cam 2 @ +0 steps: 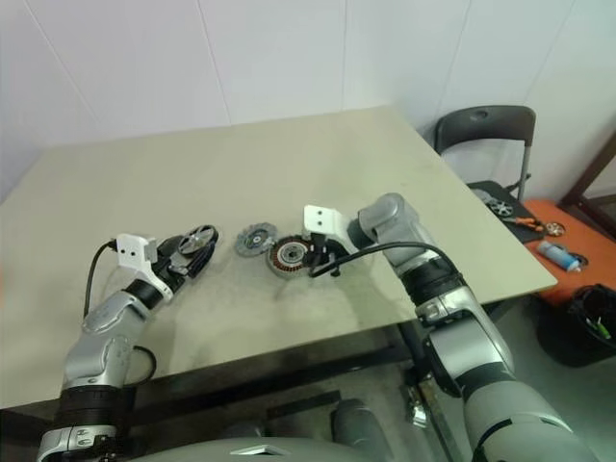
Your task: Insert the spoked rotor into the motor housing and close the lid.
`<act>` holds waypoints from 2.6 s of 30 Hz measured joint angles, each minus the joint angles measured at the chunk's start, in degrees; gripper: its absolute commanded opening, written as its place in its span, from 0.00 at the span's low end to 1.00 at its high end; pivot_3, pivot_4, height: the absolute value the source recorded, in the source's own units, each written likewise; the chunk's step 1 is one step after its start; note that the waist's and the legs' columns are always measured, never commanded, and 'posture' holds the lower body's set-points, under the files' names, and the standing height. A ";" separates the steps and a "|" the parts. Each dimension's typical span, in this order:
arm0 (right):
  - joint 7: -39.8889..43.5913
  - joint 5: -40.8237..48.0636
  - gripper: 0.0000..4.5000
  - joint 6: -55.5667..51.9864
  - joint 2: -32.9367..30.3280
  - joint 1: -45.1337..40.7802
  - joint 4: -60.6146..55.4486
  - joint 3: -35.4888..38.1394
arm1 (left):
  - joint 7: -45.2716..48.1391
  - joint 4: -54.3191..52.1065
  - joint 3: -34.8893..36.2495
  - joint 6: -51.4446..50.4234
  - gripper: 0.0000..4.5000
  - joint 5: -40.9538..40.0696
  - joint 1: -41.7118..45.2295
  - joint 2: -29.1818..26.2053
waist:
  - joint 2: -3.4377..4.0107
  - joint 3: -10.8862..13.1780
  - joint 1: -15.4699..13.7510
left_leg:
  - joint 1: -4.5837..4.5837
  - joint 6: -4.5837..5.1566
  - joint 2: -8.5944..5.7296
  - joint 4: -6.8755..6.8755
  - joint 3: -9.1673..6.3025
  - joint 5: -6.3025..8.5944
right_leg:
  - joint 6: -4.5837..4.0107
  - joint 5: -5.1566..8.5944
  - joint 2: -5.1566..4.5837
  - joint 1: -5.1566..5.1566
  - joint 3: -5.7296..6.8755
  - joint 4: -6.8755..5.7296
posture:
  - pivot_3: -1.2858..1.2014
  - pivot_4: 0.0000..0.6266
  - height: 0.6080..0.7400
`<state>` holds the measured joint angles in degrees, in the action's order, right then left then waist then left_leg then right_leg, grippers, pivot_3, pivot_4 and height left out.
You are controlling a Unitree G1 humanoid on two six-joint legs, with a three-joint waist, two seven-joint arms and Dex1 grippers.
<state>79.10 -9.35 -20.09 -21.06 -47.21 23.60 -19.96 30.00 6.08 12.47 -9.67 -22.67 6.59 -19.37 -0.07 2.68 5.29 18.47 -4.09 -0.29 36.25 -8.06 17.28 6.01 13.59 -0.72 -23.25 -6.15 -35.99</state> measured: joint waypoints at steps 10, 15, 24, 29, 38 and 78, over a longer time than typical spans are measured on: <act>2.20 0.47 0.17 13.69 -4.36 -2.45 -0.30 -3.59 | 1.11 1.08 -0.11 -0.03 1.00 0.21 1.91 -0.77 | -0.01 0.02 0.19 | 0.00 0.00 0.00 -0.04 0.01 0.00 | 0.02 0.01 0.00 0.00 0.00 0.07 | 0.52 0.00 1.00; 3.80 -0.21 0.39 19.95 -5.27 -4.47 1.03 -5.54 | 1.15 1.13 -0.10 -0.03 1.00 0.23 2.00 -0.75 | -0.03 0.01 0.11 | 0.00 0.00 0.00 -0.04 0.01 0.00 | 0.01 0.00 -0.01 0.01 0.00 0.08 | 0.52 0.00 1.00; 0.50 -4.19 0.39 28.72 -1.53 -5.67 11.10 -9.35 | 0.90 1.09 -0.10 -0.05 1.00 0.25 1.94 -0.63 | -0.03 0.02 0.16 | -0.01 0.00 0.00 -0.06 0.00 0.00 | -0.21 -0.13 -0.01 0.00 0.00 0.06 | 0.52 0.00 1.00; -3.07 -5.76 0.39 31.98 1.26 -8.23 17.44 -10.04 | 0.59 0.46 -0.12 -0.07 1.00 0.25 0.73 -0.50 | -0.02 0.02 0.13 | -0.01 0.00 0.00 -0.06 0.00 0.00 | -0.23 -0.14 -0.02 0.00 0.00 0.07 | 0.52 0.00 1.00; -2.94 -6.15 0.39 34.11 1.61 -8.79 20.51 -10.12 | -0.03 -0.32 -0.16 -0.19 1.00 0.21 0.12 -0.40 | -0.02 0.02 0.09 | -0.01 0.00 0.00 -0.06 -0.01 0.00 | -0.23 -0.14 -0.02 0.00 0.00 0.06 | 0.52 0.00 1.00; -0.56 -3.40 0.01 11.89 4.54 -7.35 18.01 -6.07 | -1.45 -2.17 -0.39 -1.24 1.00 0.21 -0.37 0.99 | -0.08 -0.01 0.06 | -0.05 -0.02 0.01 -0.03 -0.07 -0.03 | -0.32 -0.18 0.02 0.00 -0.01 -0.05 | 0.52 0.00 1.00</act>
<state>78.53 -12.75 -8.20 -16.52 -54.56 41.62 -26.03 28.55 3.91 12.08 -10.90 -22.46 6.22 -18.38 -0.14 2.67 5.35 18.42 -4.11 -0.28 36.22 -8.13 17.26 5.69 13.41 -0.69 -23.26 -6.15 -36.04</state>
